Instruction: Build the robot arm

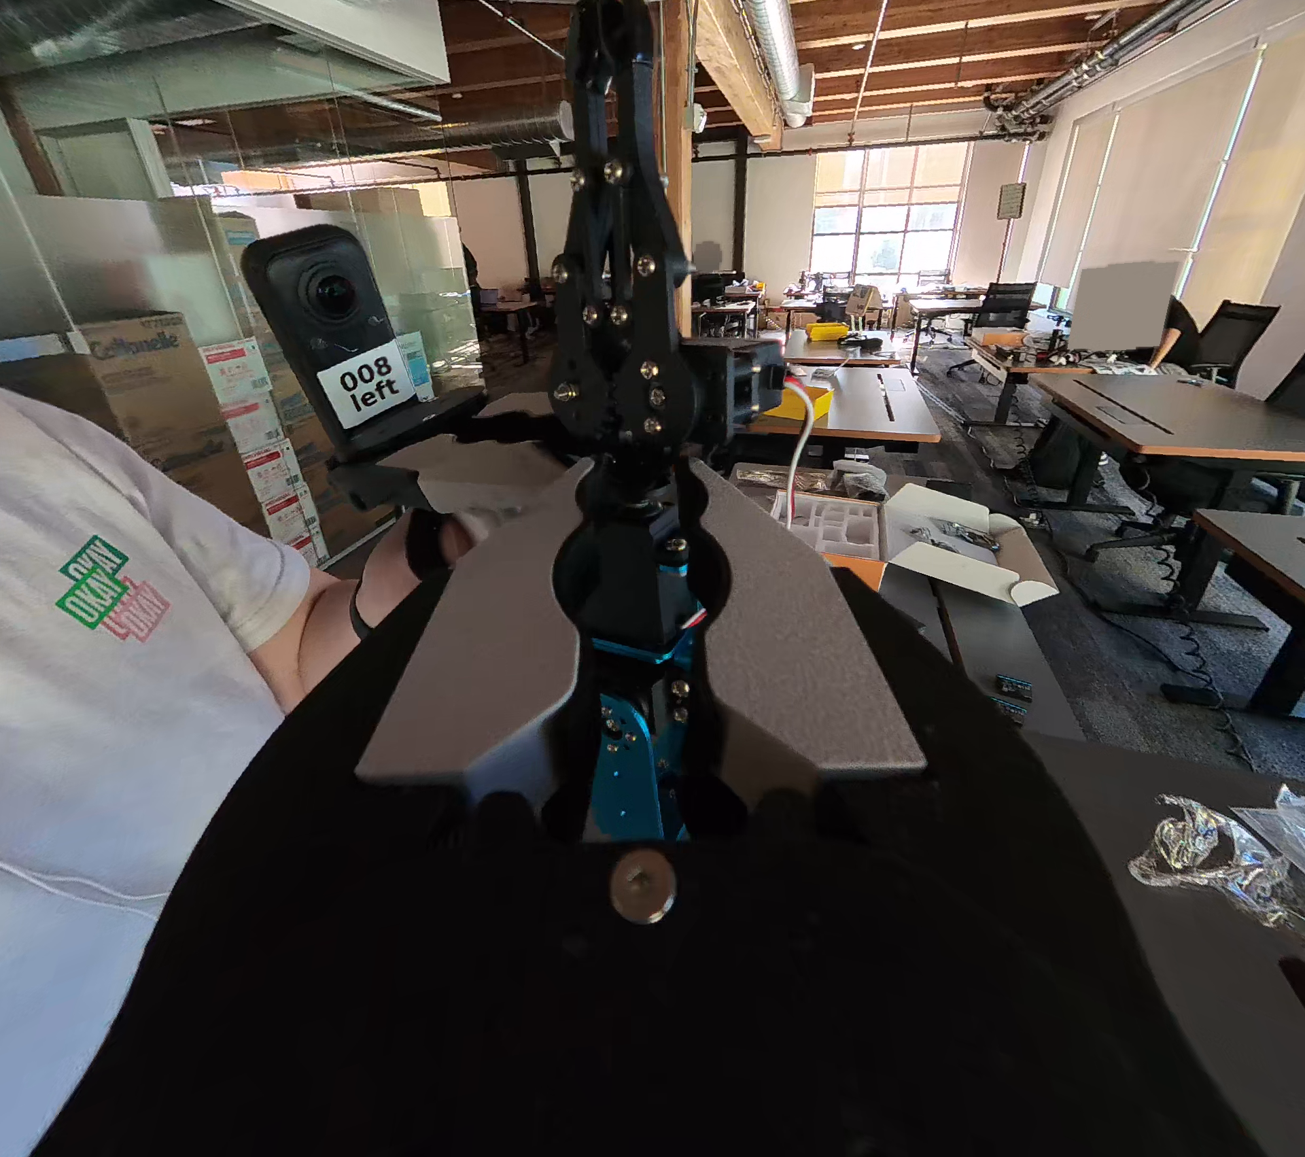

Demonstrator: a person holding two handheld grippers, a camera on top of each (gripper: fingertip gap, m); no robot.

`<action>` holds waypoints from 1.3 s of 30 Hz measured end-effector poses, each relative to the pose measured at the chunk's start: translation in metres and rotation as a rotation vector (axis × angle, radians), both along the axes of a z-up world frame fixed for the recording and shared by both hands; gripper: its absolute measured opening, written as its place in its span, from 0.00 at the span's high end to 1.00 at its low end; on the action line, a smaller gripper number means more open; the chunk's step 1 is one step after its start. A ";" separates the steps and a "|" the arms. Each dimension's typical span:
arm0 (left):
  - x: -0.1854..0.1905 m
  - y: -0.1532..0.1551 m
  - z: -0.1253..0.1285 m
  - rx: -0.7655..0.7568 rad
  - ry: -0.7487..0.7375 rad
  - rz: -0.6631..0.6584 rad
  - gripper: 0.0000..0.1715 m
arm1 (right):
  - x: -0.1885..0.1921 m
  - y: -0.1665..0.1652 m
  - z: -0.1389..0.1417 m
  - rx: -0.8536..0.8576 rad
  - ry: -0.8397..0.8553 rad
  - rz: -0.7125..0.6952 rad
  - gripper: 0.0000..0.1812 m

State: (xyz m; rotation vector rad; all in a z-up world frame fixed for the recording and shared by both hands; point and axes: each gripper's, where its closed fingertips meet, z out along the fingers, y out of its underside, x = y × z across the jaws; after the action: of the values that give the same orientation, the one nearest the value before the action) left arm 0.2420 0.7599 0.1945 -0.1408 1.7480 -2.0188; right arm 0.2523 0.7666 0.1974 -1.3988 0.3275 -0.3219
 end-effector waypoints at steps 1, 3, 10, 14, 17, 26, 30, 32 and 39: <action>0.000 0.001 0.000 0.002 -0.003 0.007 0.91 | 0.001 -0.001 0.000 -0.002 0.001 -0.005 0.91; 0.000 0.001 -0.004 0.020 -0.007 0.019 0.94 | 0.001 -0.001 0.000 -0.009 -0.003 -0.010 0.91; 0.000 0.000 -0.005 0.010 -0.005 0.016 0.91 | 0.001 0.000 0.000 -0.036 0.007 -0.016 0.91; 0.001 -0.001 -0.005 0.010 -0.024 0.029 0.91 | 0.001 -0.001 0.000 -0.051 0.005 -0.042 0.91; 0.001 -0.002 -0.005 0.000 -0.025 0.028 0.91 | 0.000 -0.001 0.000 -0.051 0.021 -0.039 0.90; 0.001 -0.003 -0.005 0.007 -0.044 0.017 0.91 | 0.002 -0.002 -0.001 -0.074 0.017 -0.130 0.91; 0.001 -0.003 -0.005 0.005 -0.039 0.008 0.91 | 0.003 -0.004 -0.002 -0.111 -0.020 -0.204 0.92; 0.001 -0.003 -0.005 0.006 -0.040 -0.001 0.91 | 0.002 -0.005 -0.002 -0.127 -0.033 -0.234 0.92; -0.002 0.009 -0.007 -0.004 -0.031 -0.066 0.86 | -0.014 -0.030 -0.005 -0.067 -0.060 -0.342 0.87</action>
State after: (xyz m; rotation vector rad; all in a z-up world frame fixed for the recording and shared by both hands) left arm 0.2402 0.7690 0.1878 -0.0533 1.7517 -2.0601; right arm 0.2384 0.7370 0.1929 -1.3944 0.5114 -0.6598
